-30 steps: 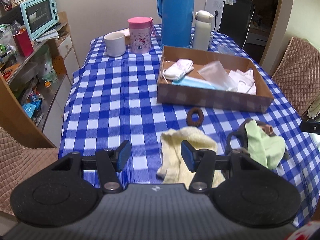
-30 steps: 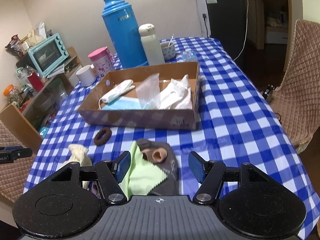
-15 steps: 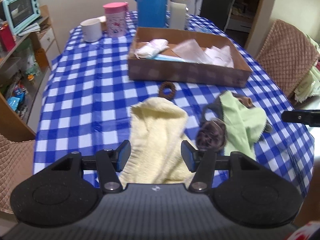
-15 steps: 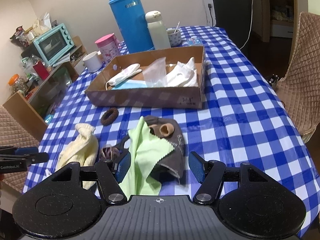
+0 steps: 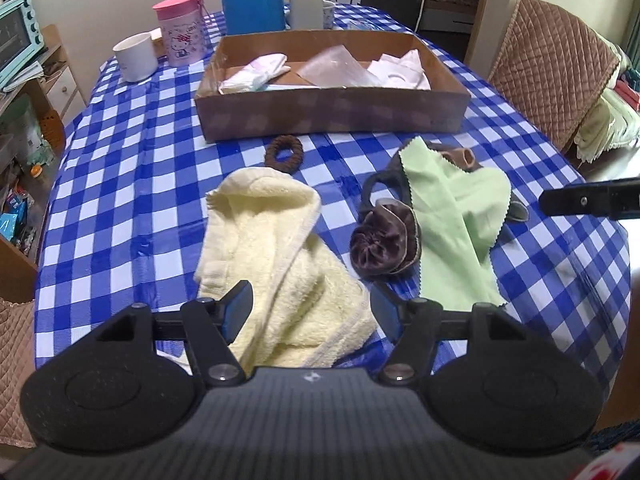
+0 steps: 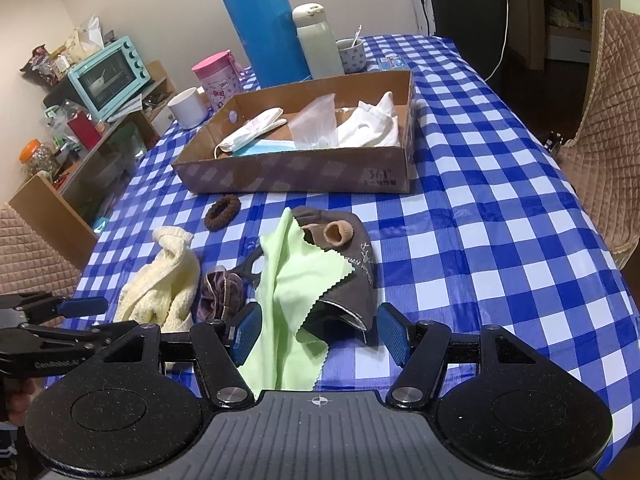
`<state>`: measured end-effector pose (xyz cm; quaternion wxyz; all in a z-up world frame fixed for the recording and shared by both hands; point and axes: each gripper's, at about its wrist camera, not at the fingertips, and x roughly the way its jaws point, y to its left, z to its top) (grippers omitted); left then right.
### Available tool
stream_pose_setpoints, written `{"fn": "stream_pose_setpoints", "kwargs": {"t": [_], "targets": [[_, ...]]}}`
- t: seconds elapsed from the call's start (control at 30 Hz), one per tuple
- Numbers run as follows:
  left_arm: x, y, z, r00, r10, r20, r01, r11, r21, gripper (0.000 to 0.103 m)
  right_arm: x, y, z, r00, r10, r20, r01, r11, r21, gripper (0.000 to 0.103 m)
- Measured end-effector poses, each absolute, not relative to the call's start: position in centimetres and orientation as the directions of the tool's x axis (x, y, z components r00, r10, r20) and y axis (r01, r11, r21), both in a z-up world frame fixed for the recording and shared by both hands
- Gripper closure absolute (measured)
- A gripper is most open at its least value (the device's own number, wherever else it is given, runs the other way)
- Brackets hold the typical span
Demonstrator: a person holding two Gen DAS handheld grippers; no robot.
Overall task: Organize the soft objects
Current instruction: 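Move both tools toward the yellow towel and grey cap on the table, then grasp the yellow towel with the left tool and lift it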
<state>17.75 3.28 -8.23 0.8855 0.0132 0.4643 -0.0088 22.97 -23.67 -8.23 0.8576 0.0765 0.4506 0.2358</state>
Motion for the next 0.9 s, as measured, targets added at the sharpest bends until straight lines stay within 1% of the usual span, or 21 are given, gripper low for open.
{"fn": "stream_pose_setpoints", "kwargs": {"t": [0.17,0.37,0.43,0.73,0.77,0.8,0.83,0.9], "targets": [[18.3,2.5,-9.2,0.563,0.007,-0.826,0.043,0.998,0.037,0.037,23.1,-23.8,-8.4,0.478,0.474,-0.74,-0.33,0.877,0.349,0.039],[19.4,1.1,-10.9,0.558,0.097,-0.824,0.048,0.988,0.149,0.036,23.3,-23.8,-8.6,0.472,0.473,-0.744,-0.321,0.878,0.355,0.039],[19.8,0.7,-11.5,0.549,0.104,-0.829,0.048,0.987,0.155,0.034,23.4,-23.7,-8.7,0.471,0.472,-0.746,-0.317,0.879,0.356,0.039],[20.8,1.2,-13.2,0.548,0.125,-0.827,0.047,0.983,0.18,0.034,24.0,-23.7,-9.1,0.468,0.466,-0.75,-0.308,0.882,0.356,0.039],[20.8,1.6,-13.2,0.547,0.124,-0.828,0.047,0.983,0.179,0.037,24.1,-23.7,-9.1,0.468,0.466,-0.751,-0.307,0.883,0.356,0.039],[20.7,2.0,-13.2,0.547,0.118,-0.829,0.047,0.984,0.171,0.046,24.2,-23.7,-9.2,0.468,0.466,-0.751,-0.307,0.883,0.356,0.039],[20.7,2.5,-13.1,0.548,0.109,-0.829,0.047,0.986,0.161,0.052,24.3,-23.6,-9.2,0.468,0.465,-0.752,-0.307,0.883,0.356,0.039],[20.4,3.5,-12.5,0.557,0.076,-0.827,0.045,0.992,0.121,0.074,24.5,-23.5,-9.3,0.466,0.467,-0.751,-0.309,0.882,0.356,0.039]]}}
